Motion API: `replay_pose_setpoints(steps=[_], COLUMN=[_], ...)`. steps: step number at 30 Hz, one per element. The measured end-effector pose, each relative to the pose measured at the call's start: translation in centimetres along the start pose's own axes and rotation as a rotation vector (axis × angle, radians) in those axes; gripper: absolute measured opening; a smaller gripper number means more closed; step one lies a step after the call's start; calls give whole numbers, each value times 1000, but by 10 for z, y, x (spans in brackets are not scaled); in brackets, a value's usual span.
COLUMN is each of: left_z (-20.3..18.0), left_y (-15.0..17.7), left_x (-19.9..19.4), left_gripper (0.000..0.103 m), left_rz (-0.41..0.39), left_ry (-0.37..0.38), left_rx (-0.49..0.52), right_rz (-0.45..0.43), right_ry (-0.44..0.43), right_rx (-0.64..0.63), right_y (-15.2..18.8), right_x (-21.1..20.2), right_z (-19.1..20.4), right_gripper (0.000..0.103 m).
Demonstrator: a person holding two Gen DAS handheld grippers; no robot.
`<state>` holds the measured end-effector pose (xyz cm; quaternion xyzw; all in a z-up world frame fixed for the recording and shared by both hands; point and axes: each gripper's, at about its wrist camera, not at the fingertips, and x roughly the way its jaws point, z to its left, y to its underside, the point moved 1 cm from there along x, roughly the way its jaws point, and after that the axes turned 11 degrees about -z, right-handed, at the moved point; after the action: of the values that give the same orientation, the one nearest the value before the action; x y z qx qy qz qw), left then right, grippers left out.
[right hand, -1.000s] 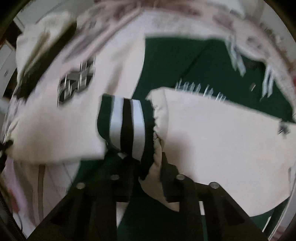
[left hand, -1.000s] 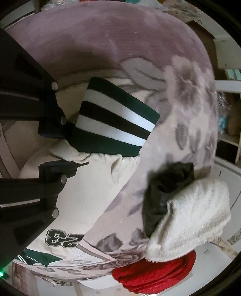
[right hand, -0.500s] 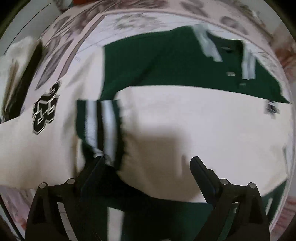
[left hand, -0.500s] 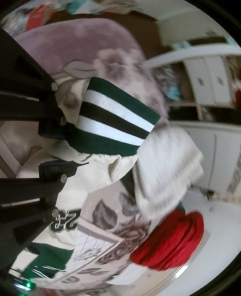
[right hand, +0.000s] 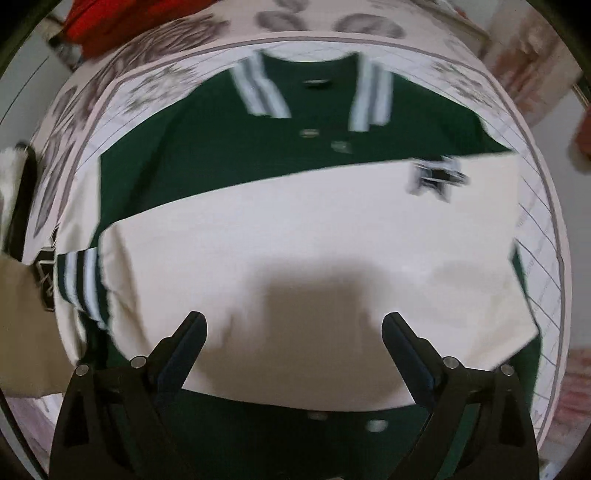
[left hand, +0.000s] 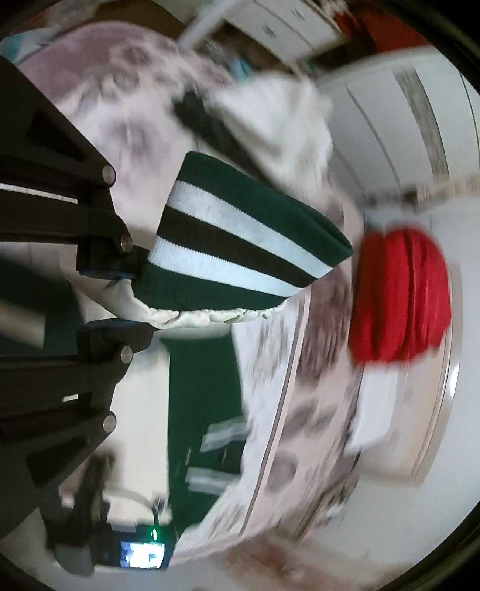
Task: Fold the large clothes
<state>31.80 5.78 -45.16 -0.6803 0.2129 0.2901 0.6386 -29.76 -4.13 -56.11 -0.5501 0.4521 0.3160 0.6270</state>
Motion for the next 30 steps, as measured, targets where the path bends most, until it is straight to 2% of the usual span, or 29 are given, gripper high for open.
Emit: replay_pose_setpoints(steps=[1,3,5,9,10,11,15,18,20,21,22,23,24,25,27,29,30], left_z=[-28,-94,-142,-246,-260,-275,-322,-335,-333,-331,-330,-326,-324,-318,-313,-295,-281], left_y=[1,7,14,42,46,52,74,85,84,82,78,72,68,63,56,47,44], left_x=[3,11,19,38,42,46,72,85,89,85,82,76,74,68,63,58,56], left_gripper=[13,13,13,13,13,13,13,15,19,27,43,53,74,90,92,92,92], left_rz=[9,33,59,142,158,178,260,318,336,330,327,321,313,299,271,253,245], left_ry=[37,124,183,299,313,327,328,279,282,291,318,349,361,372,364,325,291], left_rx=[28,74,108,183,192,201,230,258,255,240,220,192,171,145,123,98,85], right_rz=[1,14,40,96,105,114,109,94,84,76,67,59,49,40,30,22,17], right_ry=[8,31,67,124,132,137,114,70,26,-5,-35,-59,-84,-109,-164,-229,-255], right_rx=[17,46,96,211,232,269,353,408,455,488,518,540,560,576,615,669,682], right_y=[2,-28,0,36,33,53,106,136,152,160,169,172,172,177,174,191,176], right_x=[0,24,15,7,13,4,-21,-40,-50,-56,-66,-71,-77,-89,-110,-130,-134], right_z=[-18,-78,-139,-252,-260,-289,-352,-383,-394,-399,-406,-411,-417,-420,-445,-458,-473], right_gripper=[97,97,97,97,97,97,97,97,97,97,97,97,97,97,97,97,97])
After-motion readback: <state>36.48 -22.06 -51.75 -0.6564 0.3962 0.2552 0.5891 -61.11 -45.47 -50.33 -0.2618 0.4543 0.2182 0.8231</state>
